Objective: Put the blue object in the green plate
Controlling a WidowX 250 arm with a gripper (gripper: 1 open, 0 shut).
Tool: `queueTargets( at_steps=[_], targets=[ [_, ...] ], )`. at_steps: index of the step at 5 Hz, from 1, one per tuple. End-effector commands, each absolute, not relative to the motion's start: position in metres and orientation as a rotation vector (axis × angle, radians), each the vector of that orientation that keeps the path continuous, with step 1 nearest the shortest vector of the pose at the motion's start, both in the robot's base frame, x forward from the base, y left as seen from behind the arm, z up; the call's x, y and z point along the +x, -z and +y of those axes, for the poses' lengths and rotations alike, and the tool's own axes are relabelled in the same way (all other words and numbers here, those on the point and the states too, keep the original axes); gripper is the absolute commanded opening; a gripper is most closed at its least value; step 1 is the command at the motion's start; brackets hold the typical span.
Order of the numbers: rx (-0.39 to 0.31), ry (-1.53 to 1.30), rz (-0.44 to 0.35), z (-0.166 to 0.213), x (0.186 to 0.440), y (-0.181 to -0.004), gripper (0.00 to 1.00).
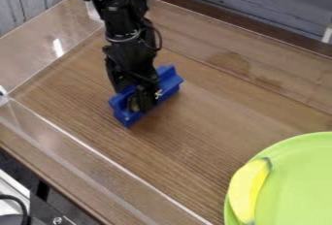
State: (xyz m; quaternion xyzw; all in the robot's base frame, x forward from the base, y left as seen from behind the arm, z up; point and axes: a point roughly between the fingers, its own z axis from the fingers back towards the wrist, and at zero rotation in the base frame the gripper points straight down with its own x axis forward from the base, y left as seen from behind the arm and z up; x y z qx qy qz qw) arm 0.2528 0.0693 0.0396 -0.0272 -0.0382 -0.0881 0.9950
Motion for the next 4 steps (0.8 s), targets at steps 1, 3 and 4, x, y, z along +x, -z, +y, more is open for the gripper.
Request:
queueTargets(
  at_steps=[1, 3, 4],
  targets=[
    [-0.038, 0.164, -0.124, 0.0774, 0.2630, -0.0494, 0.00],
    [-0.039, 0.159, -0.136, 0.0809, 0.2674, -0.0499, 0.00],
    [-0.040, 0.155, -0.142, 0.0831, 0.2701, -0.0510, 0.00]
  ],
)
